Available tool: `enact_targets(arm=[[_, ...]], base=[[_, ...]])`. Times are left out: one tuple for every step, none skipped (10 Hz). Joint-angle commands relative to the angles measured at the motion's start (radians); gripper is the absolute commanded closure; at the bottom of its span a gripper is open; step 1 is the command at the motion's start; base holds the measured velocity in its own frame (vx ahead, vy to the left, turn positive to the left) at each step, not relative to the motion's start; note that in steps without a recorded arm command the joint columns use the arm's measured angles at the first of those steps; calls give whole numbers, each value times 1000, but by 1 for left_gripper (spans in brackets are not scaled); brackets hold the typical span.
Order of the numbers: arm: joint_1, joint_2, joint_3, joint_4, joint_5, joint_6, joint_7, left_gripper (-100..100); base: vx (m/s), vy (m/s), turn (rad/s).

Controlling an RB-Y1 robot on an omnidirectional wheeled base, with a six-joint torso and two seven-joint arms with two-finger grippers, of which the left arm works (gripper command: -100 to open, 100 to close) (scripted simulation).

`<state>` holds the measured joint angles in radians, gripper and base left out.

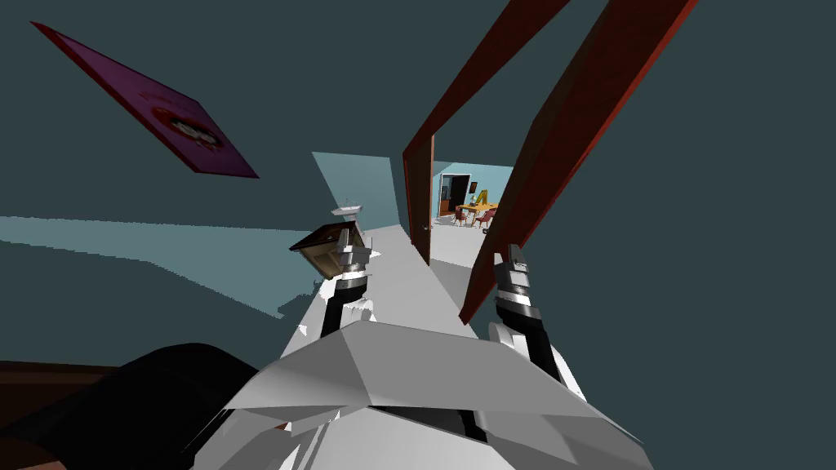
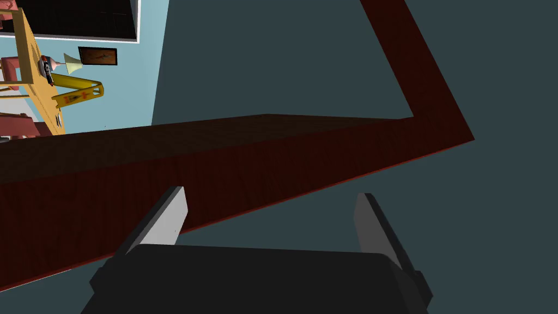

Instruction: Push the door open

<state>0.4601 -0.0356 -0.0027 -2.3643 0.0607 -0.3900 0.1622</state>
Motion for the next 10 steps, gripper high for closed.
enact_targets(arm=[[-12,14,-6,32,-2,-8,1,-100],[-19,21,-9,50,-3,-13,1,-100],[-26,27,-12,68,-4,-18,2,-100],[-34,34,-15,87,-5,-23,3,-100],[-42,41,-19,109,-6,-28,3,-100],[-52,48,-23,135,-7,-35,4,-100],[-63,55,-28,162,-9,-42,5,-100],[-68,59,-30,175,-10,-46,5,-100],[-73,63,-33,189,-10,-49,6,-100],[-79,66,-35,205,-11,-53,6,-100]], base=[[70,18,-87],[129,38,-72],[125,52,-66],[110,50,-63],[118,54,-75],[143,72,-76],[125,73,-86],[95,55,-67],[88,27,-46],[71,30,-45]])
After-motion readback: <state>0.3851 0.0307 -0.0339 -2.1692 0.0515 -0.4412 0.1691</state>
